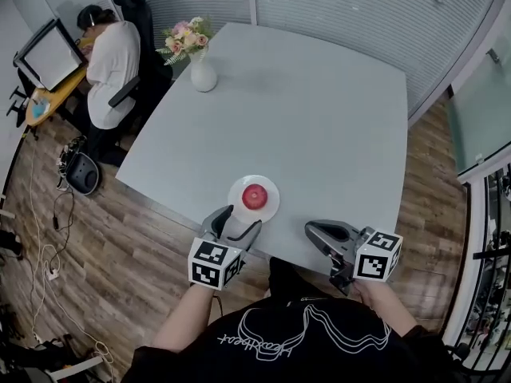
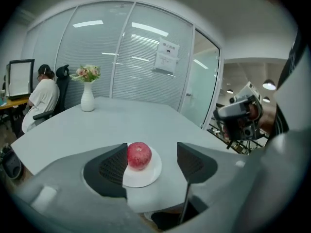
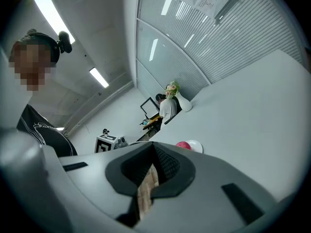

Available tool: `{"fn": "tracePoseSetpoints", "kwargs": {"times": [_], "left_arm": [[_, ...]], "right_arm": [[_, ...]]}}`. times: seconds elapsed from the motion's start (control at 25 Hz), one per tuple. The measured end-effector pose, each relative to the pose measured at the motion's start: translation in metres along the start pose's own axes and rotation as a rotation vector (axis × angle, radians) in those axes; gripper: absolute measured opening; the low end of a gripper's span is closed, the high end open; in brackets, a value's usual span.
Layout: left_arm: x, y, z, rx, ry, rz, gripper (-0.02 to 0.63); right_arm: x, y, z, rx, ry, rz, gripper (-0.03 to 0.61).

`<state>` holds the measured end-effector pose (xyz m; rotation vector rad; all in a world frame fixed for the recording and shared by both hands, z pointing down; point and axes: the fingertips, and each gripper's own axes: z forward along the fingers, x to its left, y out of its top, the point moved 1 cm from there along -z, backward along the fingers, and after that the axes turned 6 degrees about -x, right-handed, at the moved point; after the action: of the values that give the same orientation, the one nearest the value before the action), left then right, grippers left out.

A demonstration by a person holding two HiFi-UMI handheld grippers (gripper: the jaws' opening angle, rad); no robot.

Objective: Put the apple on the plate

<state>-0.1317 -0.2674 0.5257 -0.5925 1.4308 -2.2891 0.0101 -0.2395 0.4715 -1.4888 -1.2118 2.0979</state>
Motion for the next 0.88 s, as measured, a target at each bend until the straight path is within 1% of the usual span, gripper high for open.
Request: {"fn": "tracePoseSetpoints", "kwargs": {"times": [0.12,0.28,0.4,0.48,0.56,0.64,0.76,0.88], "left_arm": [[-0.016,0.021,-0.032,-0.069,-0.028,-0.036,0.322],[-0.044,0.047,-0.077,-0.164,-0.099,-0.105,0.321],[-0.063,0.064,-0.108,-0.232,-0.143,-0.131,0.305],[-0.072,0.071,-0.124,-0.256,-0.146,-0.124,0.259],[-0.082,0.077,-0.137,-0.272,-0.150,-0.097,0.174],[-0.094,0.080,-0.145,-0.282,-0.176,-0.073,0.108],[-0.110,0.077,-0.153,-0.266,-0.229,-0.055,0.069],[-0.123,0.073,-0.160,-0.265,-0.274,-0.080,0.031]], "right_arm": [[0.021,0.003,-0.002,-0.005,0.047,-0.043,0.008],[0.053,0.007,-0.007,-0.029,0.102,-0.093,0.008],[0.078,0.007,-0.010,-0.048,0.142,-0.122,0.008],[0.092,0.006,-0.011,-0.055,0.167,-0.140,0.008],[0.104,0.005,-0.012,-0.059,0.186,-0.155,0.008],[0.114,0.006,-0.013,-0.064,0.199,-0.169,0.008],[0.129,0.002,-0.014,-0.072,0.216,-0.198,0.008],[0.142,-0.006,-0.016,-0.069,0.229,-0.220,0.008]]}}
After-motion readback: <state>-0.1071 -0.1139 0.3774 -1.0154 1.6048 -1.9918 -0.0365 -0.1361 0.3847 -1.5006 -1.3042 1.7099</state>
